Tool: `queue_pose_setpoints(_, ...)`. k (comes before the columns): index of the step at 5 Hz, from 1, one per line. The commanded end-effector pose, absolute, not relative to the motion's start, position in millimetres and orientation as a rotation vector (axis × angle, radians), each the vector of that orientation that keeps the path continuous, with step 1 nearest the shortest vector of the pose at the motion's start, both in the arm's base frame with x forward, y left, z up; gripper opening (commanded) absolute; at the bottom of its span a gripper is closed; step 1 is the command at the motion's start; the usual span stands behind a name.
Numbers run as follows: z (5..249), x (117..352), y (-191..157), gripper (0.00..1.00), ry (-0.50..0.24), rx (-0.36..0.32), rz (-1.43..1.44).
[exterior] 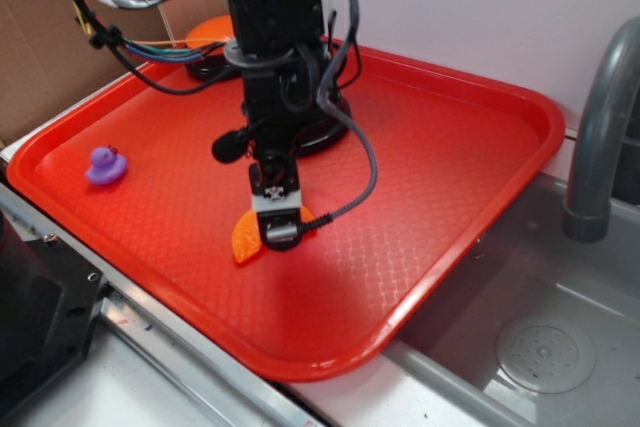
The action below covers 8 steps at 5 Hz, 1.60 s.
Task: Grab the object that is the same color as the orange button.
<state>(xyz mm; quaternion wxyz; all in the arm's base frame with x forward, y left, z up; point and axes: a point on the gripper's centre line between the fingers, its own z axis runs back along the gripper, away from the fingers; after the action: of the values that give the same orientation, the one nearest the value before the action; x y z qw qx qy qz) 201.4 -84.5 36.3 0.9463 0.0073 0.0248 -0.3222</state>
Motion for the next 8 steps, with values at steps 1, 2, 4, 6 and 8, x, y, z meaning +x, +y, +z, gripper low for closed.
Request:
queue_pose_setpoints(1,21,205,-89,0.28,0.026,0.024,-0.643)
queue_pose_setpoints(2,14,205,-90,0.0,0.058,0.027,-0.647)
queue_pose_setpoints(4,14,206,-87,0.0,0.062,0.037,-0.608)
queue_pose_setpoints(6,59,213,-63,0.0,0.019,0.001,-0.316)
queue_pose_setpoints(8,120,214,-16,0.0,-0.023,0.031,-0.169)
